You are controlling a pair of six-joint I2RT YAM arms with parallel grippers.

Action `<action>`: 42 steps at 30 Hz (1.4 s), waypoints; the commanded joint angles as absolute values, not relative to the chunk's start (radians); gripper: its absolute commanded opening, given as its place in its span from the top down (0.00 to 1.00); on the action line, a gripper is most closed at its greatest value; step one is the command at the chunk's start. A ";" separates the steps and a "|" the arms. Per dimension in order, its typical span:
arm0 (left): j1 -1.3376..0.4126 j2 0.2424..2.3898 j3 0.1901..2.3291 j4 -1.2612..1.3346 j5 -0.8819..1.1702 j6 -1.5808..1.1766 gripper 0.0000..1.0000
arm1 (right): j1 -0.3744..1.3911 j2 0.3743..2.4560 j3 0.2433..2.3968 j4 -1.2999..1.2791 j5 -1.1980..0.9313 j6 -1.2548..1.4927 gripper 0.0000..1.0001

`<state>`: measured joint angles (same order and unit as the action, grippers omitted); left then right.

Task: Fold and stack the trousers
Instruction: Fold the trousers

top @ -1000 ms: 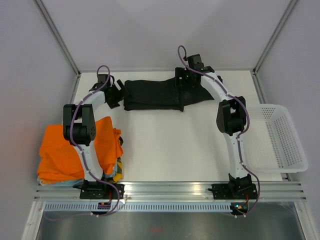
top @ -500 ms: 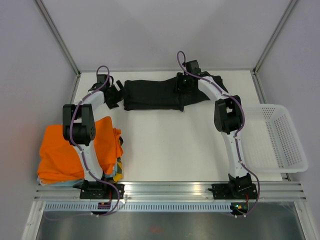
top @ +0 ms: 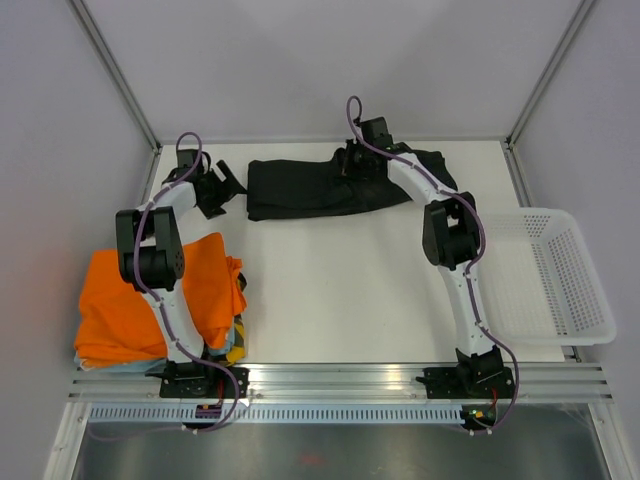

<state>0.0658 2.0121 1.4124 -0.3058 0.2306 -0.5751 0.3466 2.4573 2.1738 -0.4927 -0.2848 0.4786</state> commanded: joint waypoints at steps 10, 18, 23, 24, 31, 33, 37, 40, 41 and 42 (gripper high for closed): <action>0.190 1.944 1.434 -0.273 0.334 -0.546 0.04 | 0.457 2.488 2.353 -0.169 -0.498 0.742 1.00; 0.204 1.861 1.366 -0.212 0.602 -0.691 0.05 | 0.472 2.487 2.450 -0.044 -0.436 0.880 1.00; 0.175 1.669 1.084 0.070 0.604 -0.974 0.02 | 0.474 2.490 2.439 0.107 -0.396 1.036 1.00; 0.164 1.654 1.042 0.118 0.579 -1.083 0.02 | 0.477 2.500 2.448 0.120 -0.382 1.055 1.00; 0.071 1.582 0.812 0.417 0.408 -1.437 0.02 | 0.528 2.525 2.473 0.163 -0.350 1.075 1.00; 0.028 1.582 0.772 0.477 0.355 -1.517 0.01 | 0.547 2.536 2.477 0.170 -0.341 1.074 1.00; -0.020 1.627 0.680 0.668 0.276 -1.653 0.00 | 0.560 2.540 2.503 0.134 -0.325 1.028 1.00; -0.025 1.705 0.579 0.904 0.216 -1.823 0.00 | 0.560 2.516 2.496 0.103 -0.310 0.987 1.00; -0.028 1.729 0.574 0.931 0.216 -1.845 0.00 | 0.560 2.516 2.493 0.097 -0.310 0.988 1.00; -0.035 1.750 0.572 0.960 0.190 -1.854 0.00 | 0.560 2.513 2.487 0.095 -0.327 0.994 1.00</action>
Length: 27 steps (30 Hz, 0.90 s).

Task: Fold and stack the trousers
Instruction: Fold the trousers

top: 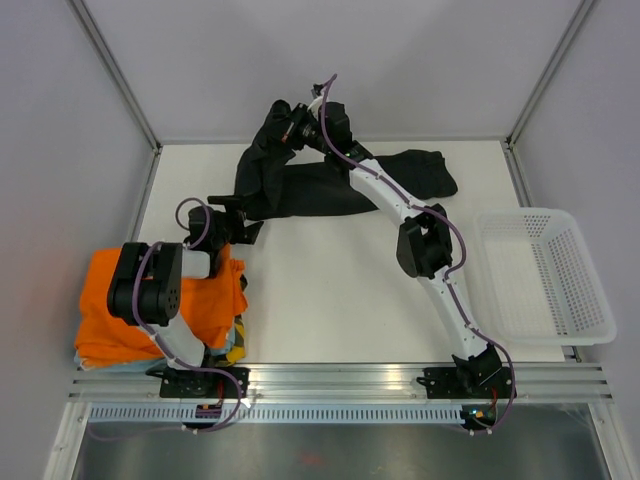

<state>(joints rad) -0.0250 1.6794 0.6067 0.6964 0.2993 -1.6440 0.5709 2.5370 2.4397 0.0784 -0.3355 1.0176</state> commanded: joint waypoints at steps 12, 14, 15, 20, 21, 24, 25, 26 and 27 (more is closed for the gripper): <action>-0.127 1.928 0.580 1.210 0.049 -1.982 0.01 | 0.554 2.425 2.496 0.118 -0.301 1.009 1.00; -0.135 1.928 0.587 1.206 0.049 -1.979 0.01 | 0.542 2.415 2.494 0.114 -0.298 1.005 1.00; -0.137 1.927 0.591 1.201 0.051 -1.979 0.01 | 0.537 2.411 2.491 0.101 -0.298 1.002 1.00; -0.150 1.893 0.552 1.169 0.058 -1.979 0.01 | 0.494 2.390 2.470 0.087 -0.316 1.000 1.00; -0.153 1.876 0.536 1.163 0.057 -1.977 0.01 | 0.489 2.387 2.461 0.087 -0.319 0.997 1.00; -0.167 1.855 0.514 1.161 0.055 -1.985 0.01 | 0.485 2.382 2.454 0.086 -0.337 0.996 1.00; -0.173 1.839 0.509 1.164 0.054 -1.985 0.01 | 0.485 2.382 2.454 0.084 -0.344 0.994 1.00; -0.184 1.830 0.508 1.158 0.048 -1.983 0.01 | 0.483 2.382 2.454 0.084 -0.347 0.994 1.00; -0.187 1.822 0.511 1.152 0.048 -1.971 0.01 | 0.483 2.381 2.454 0.084 -0.354 0.997 1.00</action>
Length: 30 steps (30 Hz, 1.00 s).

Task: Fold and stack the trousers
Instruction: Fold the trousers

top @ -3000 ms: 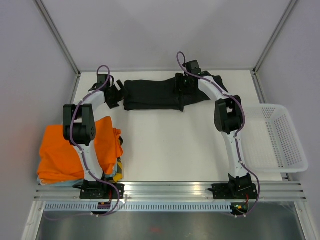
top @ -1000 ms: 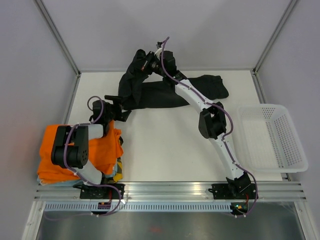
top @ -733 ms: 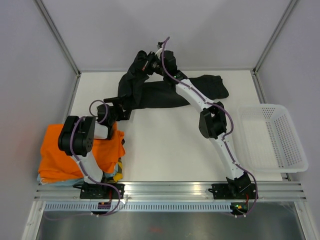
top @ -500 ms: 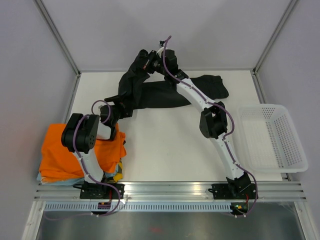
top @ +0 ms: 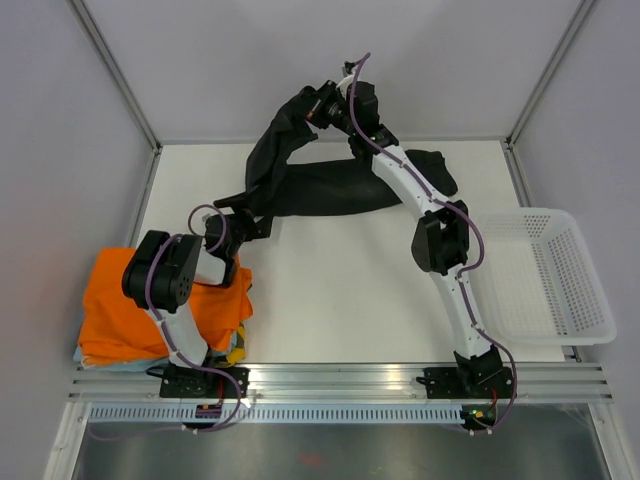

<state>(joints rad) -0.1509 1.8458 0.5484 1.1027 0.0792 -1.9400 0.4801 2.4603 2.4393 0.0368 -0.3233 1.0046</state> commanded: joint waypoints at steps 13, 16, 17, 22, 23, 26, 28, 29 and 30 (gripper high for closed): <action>-0.242 1.989 0.627 1.285 -0.158 -2.042 0.01 | 0.483 2.341 2.385 0.094 -0.428 1.014 1.00; -0.241 2.009 0.638 1.318 -0.189 -2.066 0.01 | 0.485 2.332 2.375 0.095 -0.431 1.006 1.00; -0.241 2.008 0.641 1.318 -0.190 -2.063 0.01 | 0.485 2.332 2.373 0.098 -0.431 1.006 1.00; -0.235 1.982 0.641 1.301 -0.190 -2.051 0.00 | 0.483 2.332 2.364 0.098 -0.428 1.006 1.00; -0.232 1.982 0.638 1.304 -0.193 -2.055 0.00 | 0.485 2.330 2.359 0.098 -0.429 1.006 1.00; -0.227 1.991 0.638 1.347 -0.207 -2.086 0.01 | 0.483 2.321 2.336 0.098 -0.430 1.005 1.00; -0.225 1.984 0.643 1.345 -0.200 -2.083 0.02 | 0.483 2.319 2.330 0.098 -0.426 1.005 1.00; -0.225 1.977 0.643 1.341 -0.192 -2.066 0.02 | 0.483 2.321 2.329 0.098 -0.425 1.005 1.00; -0.227 1.970 0.643 1.333 -0.184 -2.059 0.04 | 0.483 2.324 2.332 0.101 -0.425 1.008 1.00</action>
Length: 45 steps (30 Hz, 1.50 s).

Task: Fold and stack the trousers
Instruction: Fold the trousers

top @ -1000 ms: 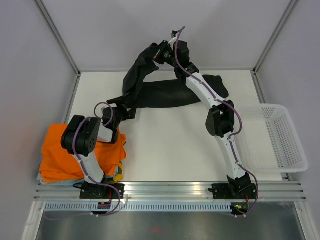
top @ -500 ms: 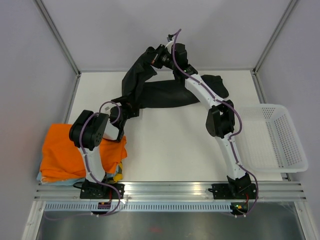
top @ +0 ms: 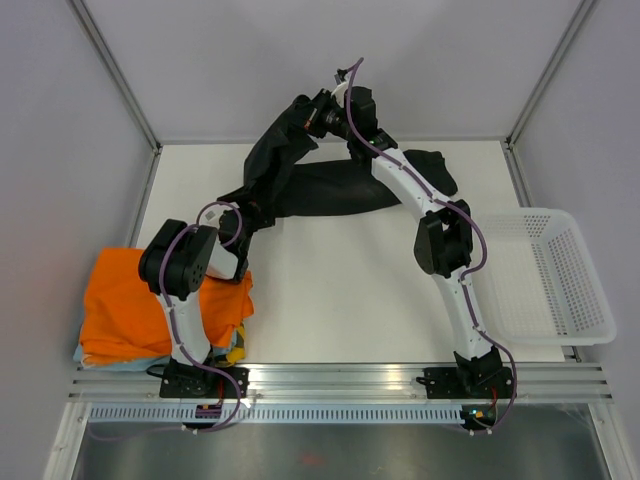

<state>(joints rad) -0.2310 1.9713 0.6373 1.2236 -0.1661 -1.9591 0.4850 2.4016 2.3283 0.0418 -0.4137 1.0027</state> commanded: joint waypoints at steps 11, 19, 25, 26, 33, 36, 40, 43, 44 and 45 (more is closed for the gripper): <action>-0.219 1.940 0.541 1.373 -0.238 -2.092 0.07 | 0.474 2.322 2.313 0.095 -0.423 1.003 1.00; -0.187 1.940 0.546 1.328 -0.261 -2.077 0.07 | 0.460 2.304 2.290 0.091 -0.431 0.991 1.00; -0.106 1.967 0.583 1.303 -0.279 -2.017 0.07 | 0.460 2.276 2.223 0.104 -0.459 0.988 1.00; -0.089 1.967 0.594 1.292 -0.279 -2.000 0.07 | 0.460 2.273 2.215 0.106 -0.460 0.988 1.00; -0.063 1.950 0.693 1.100 -0.230 -1.879 0.16 | 0.459 2.272 2.203 0.086 -0.468 0.960 1.00; -0.057 1.925 0.721 0.999 -0.203 -1.803 0.39 | 0.459 2.289 2.209 0.077 -0.477 0.954 1.00; -0.054 1.830 0.735 0.797 -0.232 -1.671 0.44 | 0.460 2.322 2.214 0.052 -0.506 0.933 1.00; -0.046 1.747 0.730 0.654 -0.294 -1.612 0.46 | 0.459 2.336 2.210 0.026 -0.508 0.887 1.00; -0.037 1.732 0.727 0.617 -0.316 -1.606 0.47 | 0.459 2.341 2.210 0.020 -0.509 0.874 1.00; -0.029 1.714 0.721 0.603 -0.321 -1.600 0.48 | 0.459 2.342 2.209 0.012 -0.509 0.853 1.00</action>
